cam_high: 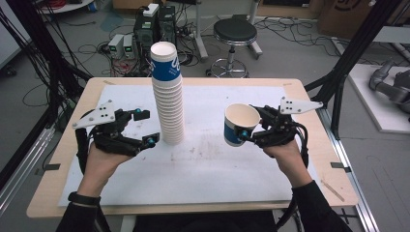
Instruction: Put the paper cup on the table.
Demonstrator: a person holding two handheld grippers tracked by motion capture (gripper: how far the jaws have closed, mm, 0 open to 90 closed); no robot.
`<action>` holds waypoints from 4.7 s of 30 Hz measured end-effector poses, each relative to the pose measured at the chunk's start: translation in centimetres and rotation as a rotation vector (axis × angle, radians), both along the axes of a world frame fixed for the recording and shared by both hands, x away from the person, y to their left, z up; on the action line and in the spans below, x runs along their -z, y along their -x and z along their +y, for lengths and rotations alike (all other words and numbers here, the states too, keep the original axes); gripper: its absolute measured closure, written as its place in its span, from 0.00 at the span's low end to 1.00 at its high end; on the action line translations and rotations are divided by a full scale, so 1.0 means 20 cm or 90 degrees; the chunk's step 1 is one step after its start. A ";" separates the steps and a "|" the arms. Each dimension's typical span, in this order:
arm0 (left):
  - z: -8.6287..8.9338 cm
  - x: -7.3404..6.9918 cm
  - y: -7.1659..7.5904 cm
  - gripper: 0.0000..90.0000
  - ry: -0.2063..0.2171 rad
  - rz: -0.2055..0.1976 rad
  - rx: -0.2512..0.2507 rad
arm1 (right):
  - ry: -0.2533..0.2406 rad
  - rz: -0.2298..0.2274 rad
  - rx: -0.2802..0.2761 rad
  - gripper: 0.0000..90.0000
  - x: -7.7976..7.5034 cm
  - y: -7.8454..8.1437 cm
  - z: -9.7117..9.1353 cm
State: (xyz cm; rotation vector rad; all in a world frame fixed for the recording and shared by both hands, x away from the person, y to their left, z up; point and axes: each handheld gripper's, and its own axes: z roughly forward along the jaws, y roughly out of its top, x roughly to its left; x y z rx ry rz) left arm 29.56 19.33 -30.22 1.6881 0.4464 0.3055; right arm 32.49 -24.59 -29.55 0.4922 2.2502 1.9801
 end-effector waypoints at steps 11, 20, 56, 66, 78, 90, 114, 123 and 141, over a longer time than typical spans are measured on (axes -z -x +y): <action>0.00 0.02 -0.01 0.19 0.001 0.000 -0.005 | 0.021 -0.008 0.036 0.25 0.02 -0.03 -0.05; 0.00 0.02 -0.01 0.19 0.001 0.002 -0.005 | 0.024 -0.012 0.060 0.25 0.03 -0.06 -0.10; -0.02 0.06 -0.04 0.19 -0.004 0.006 -0.004 | 0.051 0.006 0.165 0.25 0.25 -0.20 -0.22; -0.03 0.06 -0.05 0.19 -0.004 0.004 -0.003 | 0.057 0.018 0.197 0.25 0.34 -0.22 -0.23; -0.05 0.08 -0.06 0.19 -0.004 0.008 0.003 | 0.055 0.025 0.228 0.25 0.43 -0.25 -0.23; -0.05 0.07 -0.06 0.19 -0.001 0.003 0.002 | 0.055 0.054 0.249 0.25 0.55 -0.32 -0.22; -0.06 0.09 -0.06 0.19 -0.003 0.001 0.003 | 0.090 0.067 0.271 0.25 0.70 -0.44 -0.15; -0.06 0.08 -0.06 0.19 -0.003 -0.002 0.003 | 0.113 0.067 0.278 0.25 0.71 -0.44 -0.13; -0.06 0.08 -0.06 0.19 -0.007 -0.003 0.006 | 0.146 0.093 0.286 0.19 0.70 -0.42 -0.13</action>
